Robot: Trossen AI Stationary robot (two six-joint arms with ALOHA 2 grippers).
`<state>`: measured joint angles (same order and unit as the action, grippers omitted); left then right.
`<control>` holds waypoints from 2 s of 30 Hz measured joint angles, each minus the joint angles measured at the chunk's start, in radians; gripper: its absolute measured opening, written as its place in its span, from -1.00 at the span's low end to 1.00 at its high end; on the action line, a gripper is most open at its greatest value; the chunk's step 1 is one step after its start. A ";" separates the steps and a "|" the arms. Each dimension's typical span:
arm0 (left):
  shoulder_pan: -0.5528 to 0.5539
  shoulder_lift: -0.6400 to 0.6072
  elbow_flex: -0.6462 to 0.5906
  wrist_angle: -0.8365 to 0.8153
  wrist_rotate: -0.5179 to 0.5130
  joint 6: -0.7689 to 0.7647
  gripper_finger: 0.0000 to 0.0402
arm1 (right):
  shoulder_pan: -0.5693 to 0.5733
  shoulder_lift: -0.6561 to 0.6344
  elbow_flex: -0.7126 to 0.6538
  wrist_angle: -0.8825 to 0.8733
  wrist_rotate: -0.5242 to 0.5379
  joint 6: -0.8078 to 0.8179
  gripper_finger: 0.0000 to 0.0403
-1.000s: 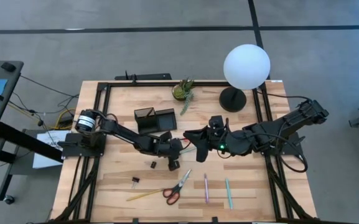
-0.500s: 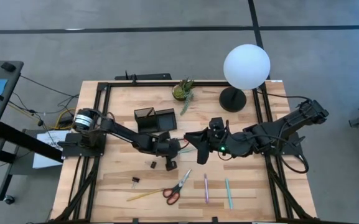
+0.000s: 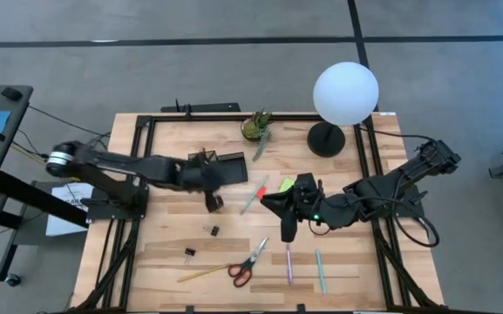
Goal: Pick and place office supplies into organizer
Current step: Put the blue pencil into the black desk organizer
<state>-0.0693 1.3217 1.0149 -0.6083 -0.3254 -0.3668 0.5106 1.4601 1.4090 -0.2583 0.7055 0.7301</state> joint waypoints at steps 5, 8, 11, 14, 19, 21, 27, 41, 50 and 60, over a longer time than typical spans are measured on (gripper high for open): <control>0.045 -0.054 0.001 0.087 0.057 -0.086 -0.99 | 0.000 0.000 0.000 -0.060 -0.012 -0.006 -0.70; 0.040 -0.028 0.003 0.154 0.090 -0.101 -0.98 | 0.000 0.000 0.000 -0.116 -0.057 -0.006 -0.70; 0.022 0.037 0.002 0.167 0.125 -0.105 -0.84 | 0.005 -0.015 0.000 -0.108 -0.075 -0.005 -0.70; -0.006 0.133 0.002 0.169 0.127 -0.131 -0.61 | 0.012 -0.050 0.001 -0.094 -0.048 -0.006 -0.70; -0.044 0.333 0.001 0.152 0.076 -0.208 -0.20 | 0.010 -0.087 0.001 -0.100 -0.014 -0.034 -0.70; -0.046 0.405 0.001 0.157 0.067 -0.266 -0.07 | 0.009 -0.098 0.001 -0.100 -0.001 -0.049 -0.70; -0.048 0.546 0.009 0.189 0.052 -0.393 0.03 | 0.004 -0.102 0.001 -0.108 0.003 -0.059 -0.70; -0.054 0.555 -0.115 0.421 0.016 -0.388 -0.93 | -0.029 -0.102 0.000 -0.166 -0.021 -0.058 -0.70; -0.058 0.499 -0.119 0.439 0.057 -0.387 -0.98 | -0.028 -0.102 0.000 -0.363 -0.076 0.026 -0.70; -0.039 0.459 -0.120 0.422 0.117 -0.309 -1.00 | -0.057 0.095 -0.001 -0.926 -0.231 0.205 -0.76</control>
<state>-0.1085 1.7805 0.8948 -0.1866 -0.2082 -0.6760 0.4538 1.5555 1.4078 -1.1843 0.4744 0.9355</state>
